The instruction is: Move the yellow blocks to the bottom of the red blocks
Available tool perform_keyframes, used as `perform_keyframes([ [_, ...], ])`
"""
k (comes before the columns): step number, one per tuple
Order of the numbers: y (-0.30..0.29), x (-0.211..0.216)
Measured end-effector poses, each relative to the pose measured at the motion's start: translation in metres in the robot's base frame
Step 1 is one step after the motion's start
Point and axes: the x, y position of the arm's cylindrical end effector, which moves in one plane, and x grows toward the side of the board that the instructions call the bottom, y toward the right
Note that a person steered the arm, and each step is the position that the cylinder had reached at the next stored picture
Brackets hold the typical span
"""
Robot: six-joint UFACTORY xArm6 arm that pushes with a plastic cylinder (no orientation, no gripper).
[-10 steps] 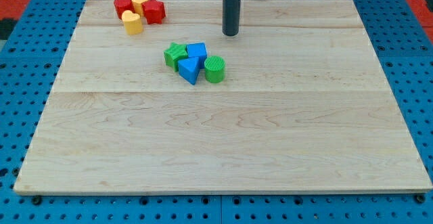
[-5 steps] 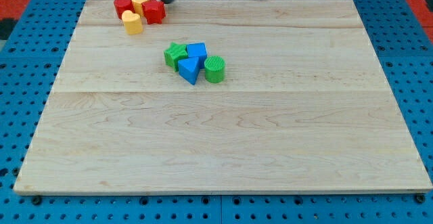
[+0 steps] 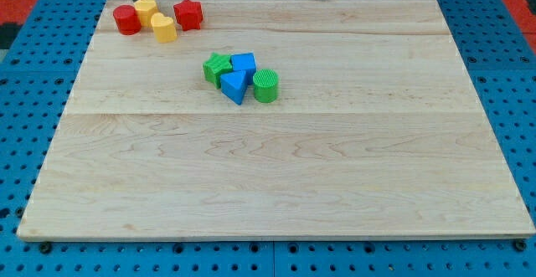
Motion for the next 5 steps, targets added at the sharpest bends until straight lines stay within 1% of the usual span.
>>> perform_keyframes([
  [1,0.02,0.014],
  [2,0.046,0.054],
  [3,0.047,0.101],
  [4,0.063,0.141],
  [5,0.039,0.141],
])
